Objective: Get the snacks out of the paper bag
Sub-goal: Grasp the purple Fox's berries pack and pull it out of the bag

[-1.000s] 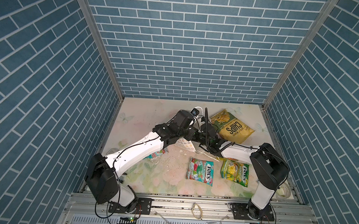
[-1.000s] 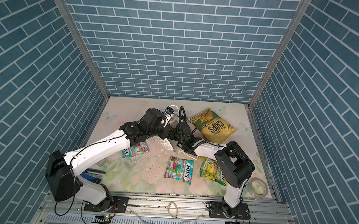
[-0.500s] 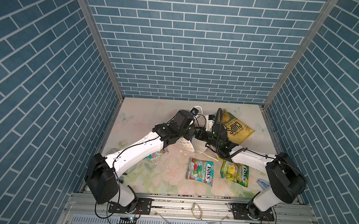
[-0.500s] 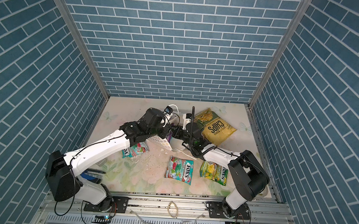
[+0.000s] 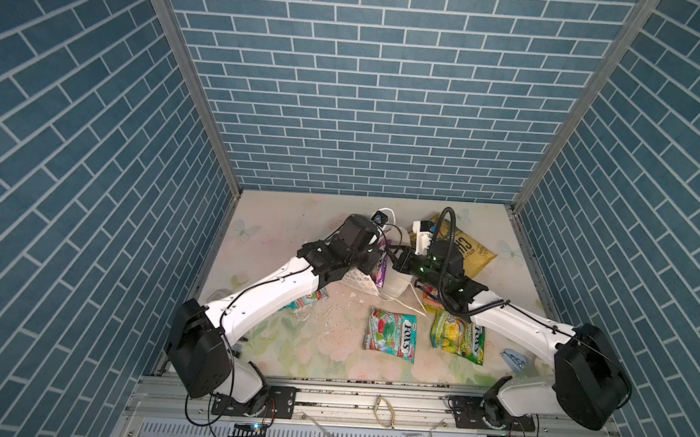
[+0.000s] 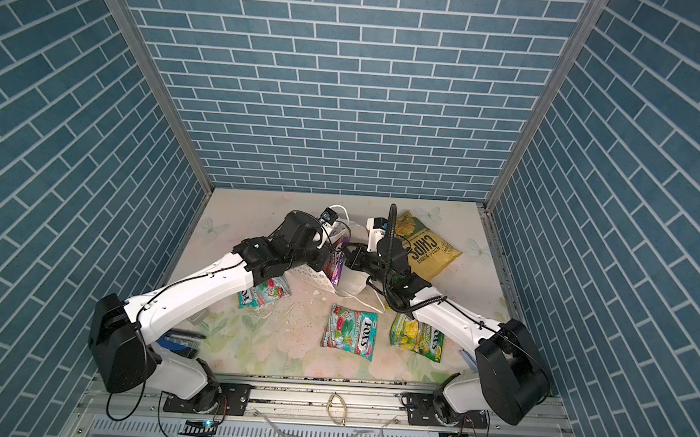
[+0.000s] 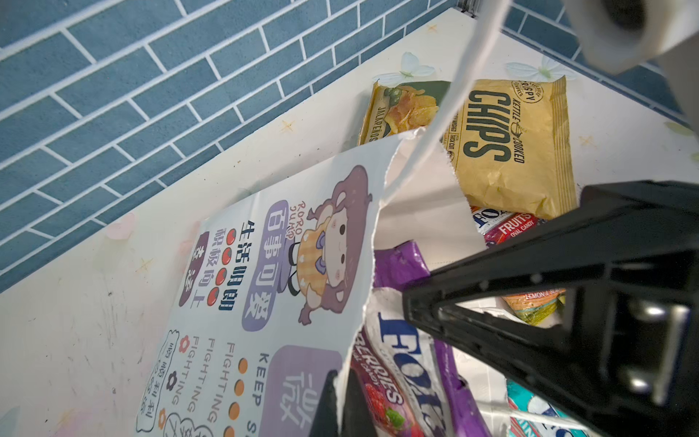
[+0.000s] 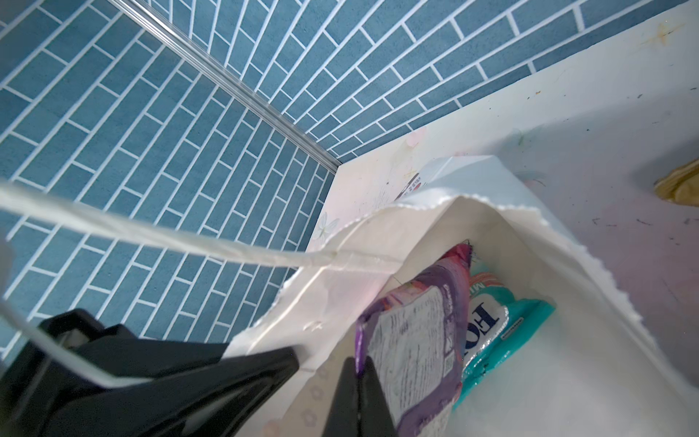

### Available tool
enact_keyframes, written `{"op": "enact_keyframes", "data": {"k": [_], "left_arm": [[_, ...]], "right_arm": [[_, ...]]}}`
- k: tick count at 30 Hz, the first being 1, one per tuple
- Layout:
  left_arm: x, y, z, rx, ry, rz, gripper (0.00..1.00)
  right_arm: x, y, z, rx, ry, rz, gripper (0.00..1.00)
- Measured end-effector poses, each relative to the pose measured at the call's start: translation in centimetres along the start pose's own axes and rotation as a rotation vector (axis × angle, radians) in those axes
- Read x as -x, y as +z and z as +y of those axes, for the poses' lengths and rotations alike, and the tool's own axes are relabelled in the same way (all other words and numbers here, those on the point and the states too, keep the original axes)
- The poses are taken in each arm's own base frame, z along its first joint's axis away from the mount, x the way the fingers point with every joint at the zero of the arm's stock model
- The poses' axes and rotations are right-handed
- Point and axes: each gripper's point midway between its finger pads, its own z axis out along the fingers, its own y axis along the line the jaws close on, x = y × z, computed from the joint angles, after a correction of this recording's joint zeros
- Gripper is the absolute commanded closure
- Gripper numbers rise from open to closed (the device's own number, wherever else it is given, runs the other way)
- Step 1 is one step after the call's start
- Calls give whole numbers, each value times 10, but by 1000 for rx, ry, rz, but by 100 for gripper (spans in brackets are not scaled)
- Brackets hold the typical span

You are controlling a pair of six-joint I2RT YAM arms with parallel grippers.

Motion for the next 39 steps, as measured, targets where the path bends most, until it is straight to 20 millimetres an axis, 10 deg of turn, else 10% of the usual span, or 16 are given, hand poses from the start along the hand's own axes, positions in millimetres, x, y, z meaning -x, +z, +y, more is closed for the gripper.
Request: {"op": "enact_keyframes", "data": {"k": [14,26,39], "left_arm": [[-6,-1,-4,-30,-2,28,100],[-7,-1,-4,-40,-4,32,100],[1,-14,12,-9,-27,2,100]], "right_arm": [[3,-61,19,-22,-157,63,100],[48,-146,58,-69,-336,-73,100],[59,-170,10,-398,-419,-44,100]]}}
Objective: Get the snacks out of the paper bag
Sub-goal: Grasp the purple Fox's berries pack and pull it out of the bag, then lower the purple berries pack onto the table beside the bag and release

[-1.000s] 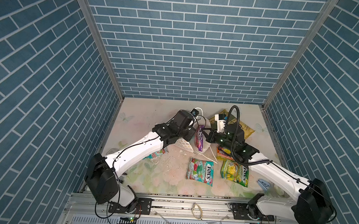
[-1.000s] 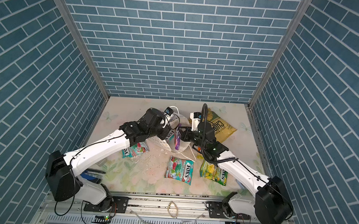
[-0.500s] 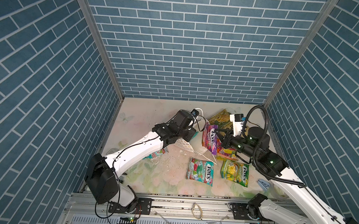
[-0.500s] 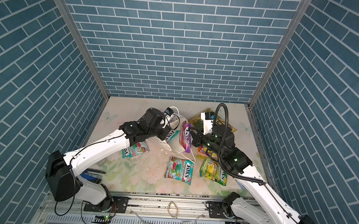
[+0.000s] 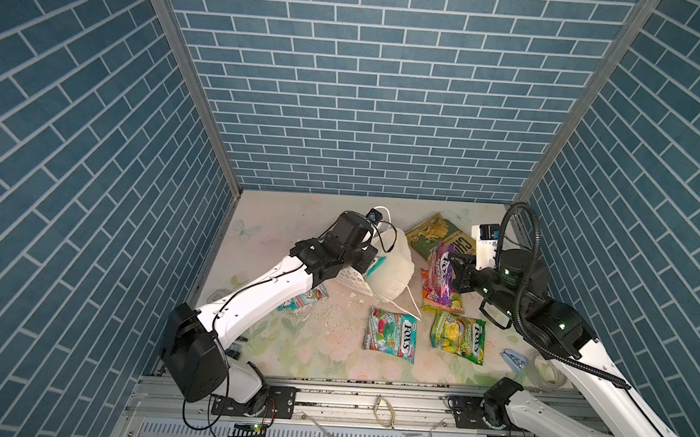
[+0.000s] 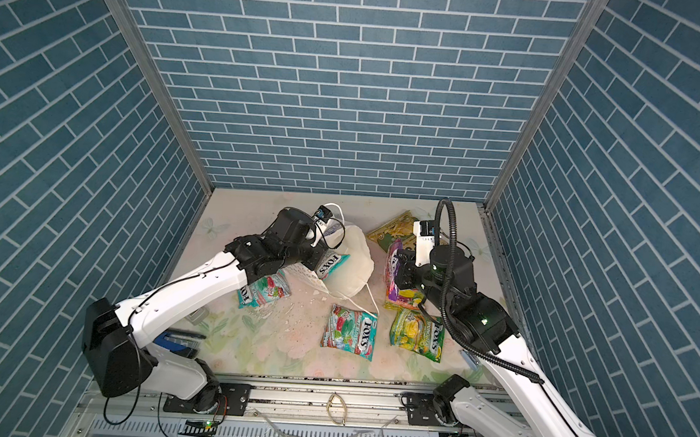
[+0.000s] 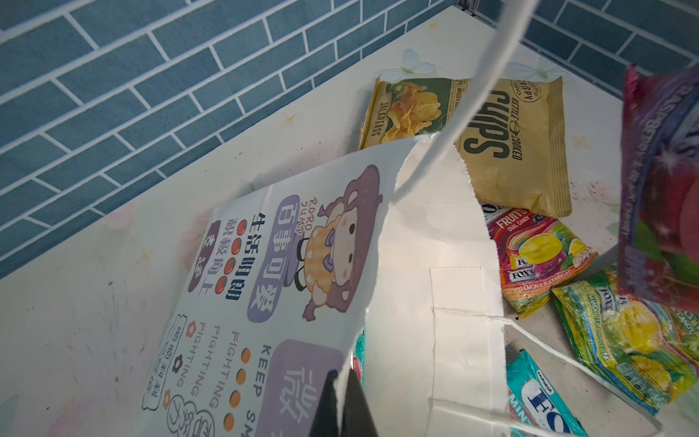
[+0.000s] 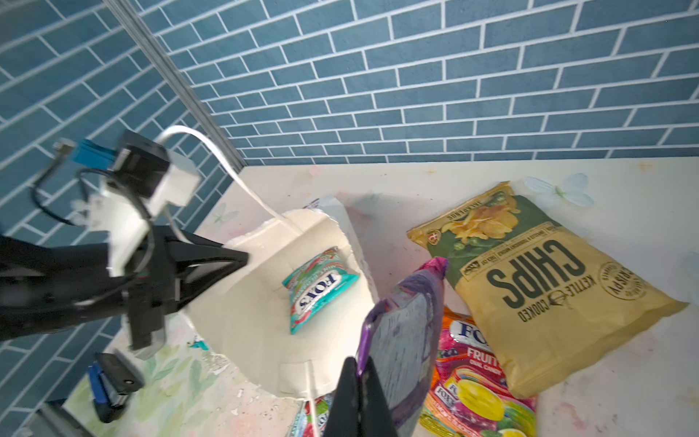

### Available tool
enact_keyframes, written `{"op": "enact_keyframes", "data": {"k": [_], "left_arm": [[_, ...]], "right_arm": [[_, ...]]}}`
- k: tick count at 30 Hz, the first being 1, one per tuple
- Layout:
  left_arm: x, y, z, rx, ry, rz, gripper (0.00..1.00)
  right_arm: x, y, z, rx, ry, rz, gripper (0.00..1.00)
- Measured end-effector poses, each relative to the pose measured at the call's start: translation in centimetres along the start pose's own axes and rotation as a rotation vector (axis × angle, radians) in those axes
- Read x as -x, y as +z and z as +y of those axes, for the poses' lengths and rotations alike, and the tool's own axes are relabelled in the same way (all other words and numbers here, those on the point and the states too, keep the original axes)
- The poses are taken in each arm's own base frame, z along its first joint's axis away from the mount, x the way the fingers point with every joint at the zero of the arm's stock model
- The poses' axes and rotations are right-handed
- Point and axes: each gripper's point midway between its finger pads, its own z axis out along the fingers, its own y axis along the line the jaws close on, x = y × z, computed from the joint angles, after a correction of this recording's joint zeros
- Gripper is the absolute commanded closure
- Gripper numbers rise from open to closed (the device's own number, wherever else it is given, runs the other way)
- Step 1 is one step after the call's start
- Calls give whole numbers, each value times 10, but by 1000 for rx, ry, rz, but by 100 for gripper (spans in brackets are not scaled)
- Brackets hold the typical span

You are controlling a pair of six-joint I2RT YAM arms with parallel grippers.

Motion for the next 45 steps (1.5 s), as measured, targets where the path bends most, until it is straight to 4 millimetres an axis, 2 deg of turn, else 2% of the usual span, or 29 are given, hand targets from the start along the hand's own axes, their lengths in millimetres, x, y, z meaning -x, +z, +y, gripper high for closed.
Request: {"op": "enact_keyframes", "data": {"k": [6,13,19,25,28,31,34,36,45], "left_arm": [[6,-10,6,7,-10,-24,100],[4,-10,8,8,-17,-22,100],[3,-9,7,6,-19,-21,100],[3,-9,8,7,-20,-21,100],[3,-9,8,6,-20,-21,100],[3,-9,8,3,-20,-21,100],[3,-9,8,3,-19,-21,100],[3,-9,8,4,-19,-21,100],[2,-9,8,4,-19,-21,100]], "right_arm": [[-17,35,-24,-102,-23,97,100],[-28,76,-45,-148,2,160,100],[-34,117,-31,-28,71,174,100],[-51,142,-10,140,200,189,100],[-70,157,-15,169,279,224,100],[-99,172,-34,136,356,282,100],[-121,179,-52,86,412,328,100],[-127,179,-60,63,428,341,100],[-141,178,-63,38,439,387,100]]}}
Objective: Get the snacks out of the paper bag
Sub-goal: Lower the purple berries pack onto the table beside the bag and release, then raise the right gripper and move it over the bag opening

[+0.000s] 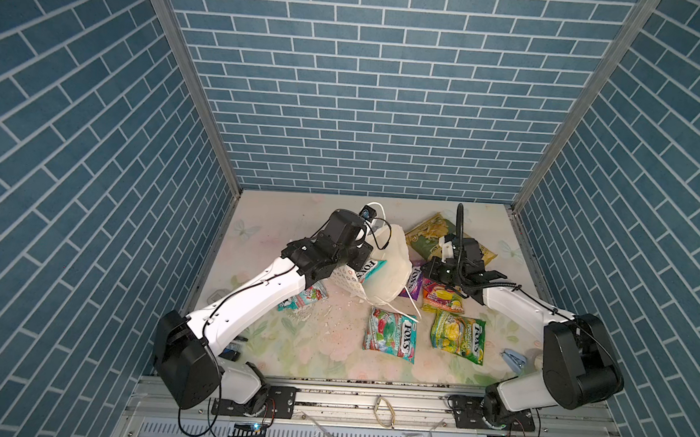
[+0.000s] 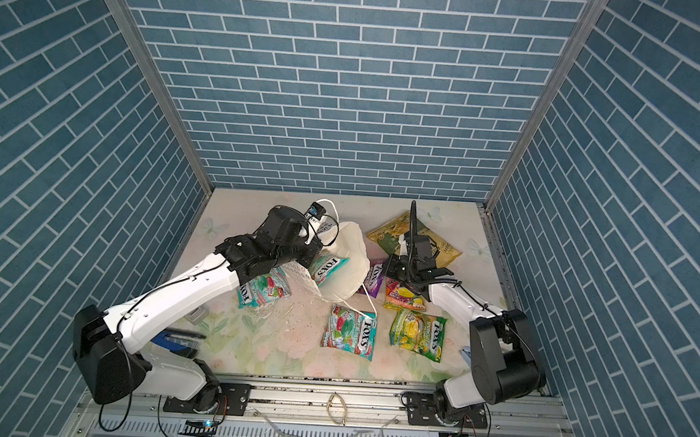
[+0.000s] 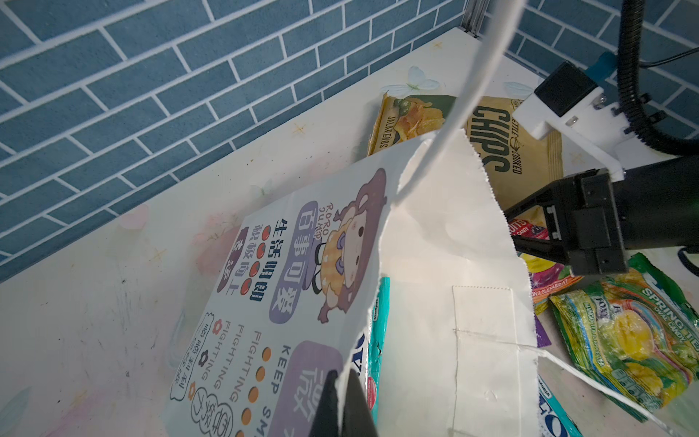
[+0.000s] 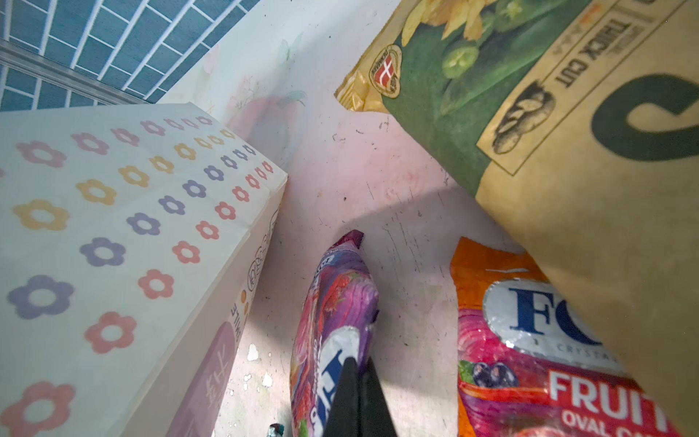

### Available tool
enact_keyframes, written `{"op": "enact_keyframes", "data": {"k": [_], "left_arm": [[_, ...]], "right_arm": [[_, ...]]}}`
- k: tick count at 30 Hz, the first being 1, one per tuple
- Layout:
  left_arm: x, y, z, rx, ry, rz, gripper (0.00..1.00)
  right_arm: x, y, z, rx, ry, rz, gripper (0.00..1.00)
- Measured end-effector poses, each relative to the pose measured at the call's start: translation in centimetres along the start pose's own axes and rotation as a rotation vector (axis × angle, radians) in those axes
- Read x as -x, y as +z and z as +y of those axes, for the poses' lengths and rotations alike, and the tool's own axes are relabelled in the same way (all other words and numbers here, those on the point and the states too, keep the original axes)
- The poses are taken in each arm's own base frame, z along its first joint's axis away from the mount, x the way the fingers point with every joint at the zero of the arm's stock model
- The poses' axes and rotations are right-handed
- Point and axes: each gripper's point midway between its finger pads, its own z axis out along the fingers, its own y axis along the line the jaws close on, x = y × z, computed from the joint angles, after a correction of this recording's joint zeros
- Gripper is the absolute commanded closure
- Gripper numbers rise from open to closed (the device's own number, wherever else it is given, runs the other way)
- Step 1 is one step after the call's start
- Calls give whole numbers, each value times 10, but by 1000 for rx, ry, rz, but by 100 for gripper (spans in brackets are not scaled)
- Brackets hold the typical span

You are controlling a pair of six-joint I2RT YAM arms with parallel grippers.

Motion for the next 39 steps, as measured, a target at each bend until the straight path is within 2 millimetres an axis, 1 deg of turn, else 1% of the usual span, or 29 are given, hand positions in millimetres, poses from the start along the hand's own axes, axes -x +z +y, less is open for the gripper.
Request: {"op": "enact_keyframes", "data": {"k": [4,8,11,14,19,20,23,24,26,29,32,36,39], "left_arm": [[-1,1,0,0,0,3,100],[-2,3,0,0,1,9,100],[-3,5,-1,1,2,15,100],[-4,6,0,1,2,16,100],[-4,6,0,2,1,16,100],[-4,6,0,1,1,16,100],[-4,6,0,2,1,16,100],[-4,6,0,2,2,16,100],[-4,6,0,1,2,16,100],[-4,6,0,2,2,16,100],[-4,6,0,1,1,16,100],[-4,7,-1,-5,1,18,100],[-5,10,-3,-14,-4,20,100]], "right_arm": [[-10,17,2,15,16,33,100],[-28,36,13,43,13,77,100],[-36,45,20,67,15,97,100],[-42,50,26,89,15,114,100],[-43,52,26,93,21,119,99],[-43,52,26,92,21,119,95],[-42,51,23,80,24,113,88],[-42,50,22,75,26,110,83],[-41,46,20,64,25,103,78],[-35,38,17,40,26,79,74],[-25,26,15,11,22,41,73],[-11,-1,13,-34,9,-36,73],[0,-30,21,-32,-10,-108,73]]}}
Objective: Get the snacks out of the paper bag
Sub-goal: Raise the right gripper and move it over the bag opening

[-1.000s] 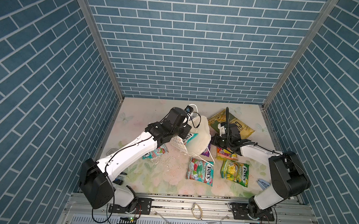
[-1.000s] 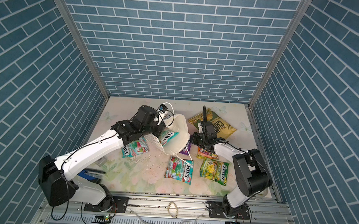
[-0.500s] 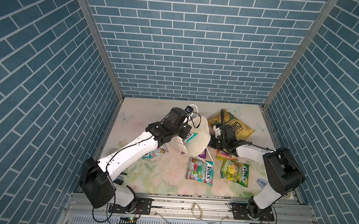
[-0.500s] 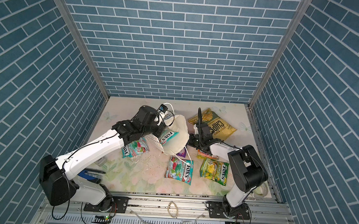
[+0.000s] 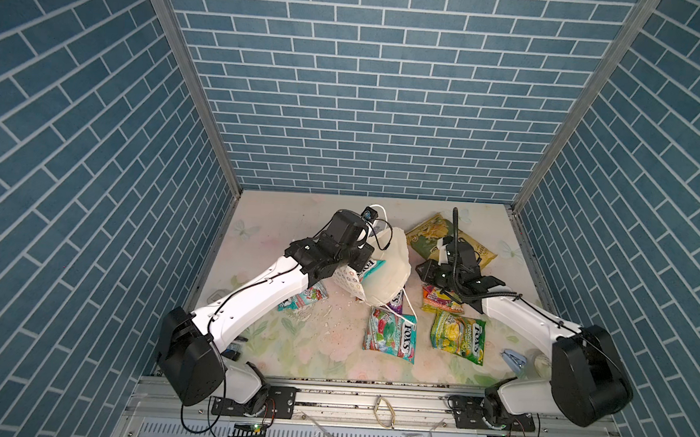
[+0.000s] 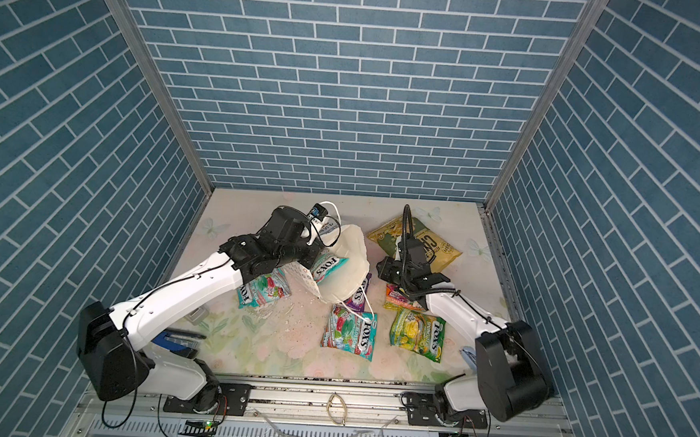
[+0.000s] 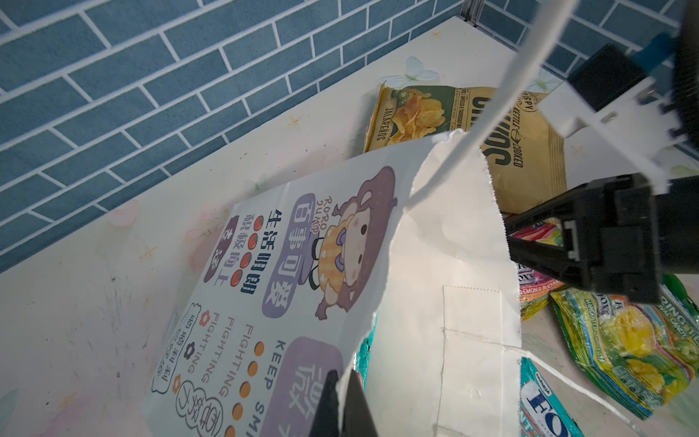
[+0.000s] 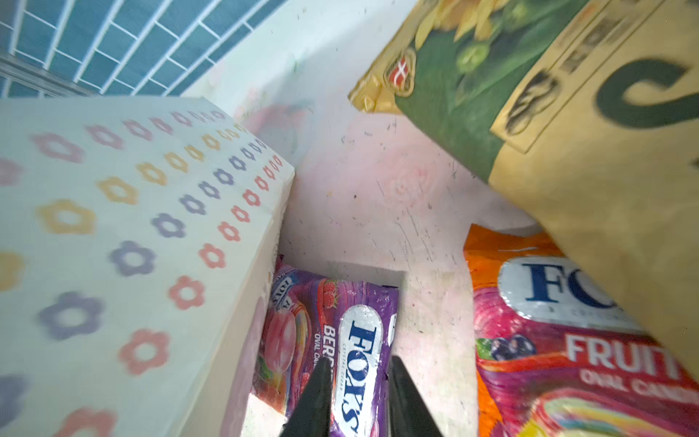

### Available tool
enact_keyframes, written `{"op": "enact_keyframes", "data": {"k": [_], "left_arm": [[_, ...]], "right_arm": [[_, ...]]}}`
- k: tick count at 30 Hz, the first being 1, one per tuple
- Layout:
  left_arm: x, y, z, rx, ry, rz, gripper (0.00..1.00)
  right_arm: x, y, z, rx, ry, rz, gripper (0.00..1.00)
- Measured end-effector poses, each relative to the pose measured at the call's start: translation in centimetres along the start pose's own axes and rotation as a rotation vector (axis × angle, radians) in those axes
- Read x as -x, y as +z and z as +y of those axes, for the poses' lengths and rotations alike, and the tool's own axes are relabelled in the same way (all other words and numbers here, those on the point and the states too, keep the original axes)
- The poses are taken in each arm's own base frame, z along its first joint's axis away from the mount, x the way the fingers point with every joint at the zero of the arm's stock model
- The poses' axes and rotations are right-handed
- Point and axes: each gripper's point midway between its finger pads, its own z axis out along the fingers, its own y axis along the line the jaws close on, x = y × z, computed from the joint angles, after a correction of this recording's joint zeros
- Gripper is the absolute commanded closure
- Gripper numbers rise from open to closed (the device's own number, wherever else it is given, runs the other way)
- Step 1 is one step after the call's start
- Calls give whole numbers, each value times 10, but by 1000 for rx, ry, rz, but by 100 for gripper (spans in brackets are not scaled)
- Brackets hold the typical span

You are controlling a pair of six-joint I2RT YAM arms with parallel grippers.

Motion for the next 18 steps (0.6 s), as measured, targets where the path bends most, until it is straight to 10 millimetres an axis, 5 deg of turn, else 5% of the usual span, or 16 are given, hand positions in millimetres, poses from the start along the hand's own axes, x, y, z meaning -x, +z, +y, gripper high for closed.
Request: {"op": "enact_keyframes", "data": {"k": [5,10,13,18], "left_arm": [[-4,9,-4,-5,-11,16,100],[-5,16,-7,-5,-26,19,100],[-5,18,-9,-6,-34,20,100],[-6,23,-13,-9,-37,26,100]], "right_arm": [[23,-48,28,78,-30,-123,73],[19,-77,60,189,-47,-172,73],[2,-77,74,263,-17,-161,75],[-30,-48,98,320,12,-74,77]]}}
